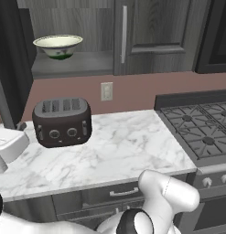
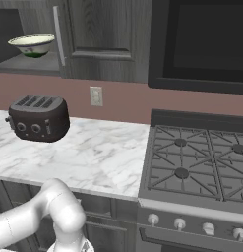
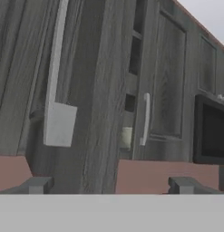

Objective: Open the cabinet. Pick the bowls from the counter and place them in the cabinet. Then close the cabinet.

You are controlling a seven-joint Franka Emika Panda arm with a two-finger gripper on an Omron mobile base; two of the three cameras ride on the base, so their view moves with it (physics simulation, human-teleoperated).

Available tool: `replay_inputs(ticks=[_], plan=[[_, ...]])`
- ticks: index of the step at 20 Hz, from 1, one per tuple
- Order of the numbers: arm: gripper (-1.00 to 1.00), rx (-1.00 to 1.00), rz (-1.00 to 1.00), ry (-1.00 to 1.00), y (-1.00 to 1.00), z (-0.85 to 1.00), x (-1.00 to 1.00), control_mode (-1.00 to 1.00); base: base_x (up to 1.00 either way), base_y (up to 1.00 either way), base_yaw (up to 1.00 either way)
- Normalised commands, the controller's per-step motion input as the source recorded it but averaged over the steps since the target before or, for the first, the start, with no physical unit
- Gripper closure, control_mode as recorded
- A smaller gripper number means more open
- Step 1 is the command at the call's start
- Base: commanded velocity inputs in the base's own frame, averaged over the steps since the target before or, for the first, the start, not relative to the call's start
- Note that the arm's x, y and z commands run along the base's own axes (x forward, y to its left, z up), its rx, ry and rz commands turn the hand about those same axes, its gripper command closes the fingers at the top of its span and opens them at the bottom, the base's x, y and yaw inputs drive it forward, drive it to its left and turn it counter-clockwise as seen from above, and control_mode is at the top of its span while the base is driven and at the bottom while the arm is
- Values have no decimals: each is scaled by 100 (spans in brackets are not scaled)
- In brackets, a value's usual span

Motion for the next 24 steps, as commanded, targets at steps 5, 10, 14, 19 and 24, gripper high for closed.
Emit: replay_inputs(ticks=[5,10,14,19,24], plan=[[-100,0,0,-15,-13,-34,33,-100,0,0,0],[-100,0,0,-16,-10,-35,42,-100,0,0,0],[-100,0,1,-17,-27,-10,32,-100,0,0,0],[-100,0,0,-24,-39,22,0,-100,0,0,0],[-100,0,0,-19,-53,20,0,-100,0,0,0]])
